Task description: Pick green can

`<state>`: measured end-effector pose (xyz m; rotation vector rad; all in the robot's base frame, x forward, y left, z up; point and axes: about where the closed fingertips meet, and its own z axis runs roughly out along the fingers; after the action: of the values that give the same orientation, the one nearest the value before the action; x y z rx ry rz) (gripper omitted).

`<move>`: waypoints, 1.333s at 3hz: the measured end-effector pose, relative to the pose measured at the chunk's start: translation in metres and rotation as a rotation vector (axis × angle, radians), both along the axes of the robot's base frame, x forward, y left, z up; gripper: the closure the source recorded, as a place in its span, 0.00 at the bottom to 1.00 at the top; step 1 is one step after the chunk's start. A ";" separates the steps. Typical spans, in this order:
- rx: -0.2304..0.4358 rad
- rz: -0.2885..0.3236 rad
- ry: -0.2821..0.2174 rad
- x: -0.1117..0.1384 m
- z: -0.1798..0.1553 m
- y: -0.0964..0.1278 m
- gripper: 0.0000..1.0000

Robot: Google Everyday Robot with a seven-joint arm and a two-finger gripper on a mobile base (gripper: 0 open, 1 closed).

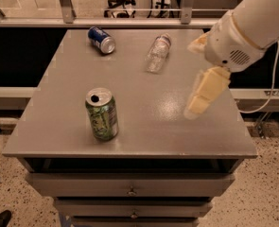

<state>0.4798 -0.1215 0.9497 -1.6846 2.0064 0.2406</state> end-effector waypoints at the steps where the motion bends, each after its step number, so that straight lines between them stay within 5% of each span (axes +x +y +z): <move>1: 0.149 0.075 0.023 0.007 -0.015 0.056 0.00; 2: 0.281 0.145 0.049 0.010 -0.028 0.112 0.00; 4: 0.441 0.226 0.099 -0.003 -0.047 0.167 0.00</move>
Offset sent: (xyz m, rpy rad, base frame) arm 0.0163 0.1341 -0.0329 0.3518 0.0577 0.1710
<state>0.4773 0.0456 0.9025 -1.6261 1.6664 0.7967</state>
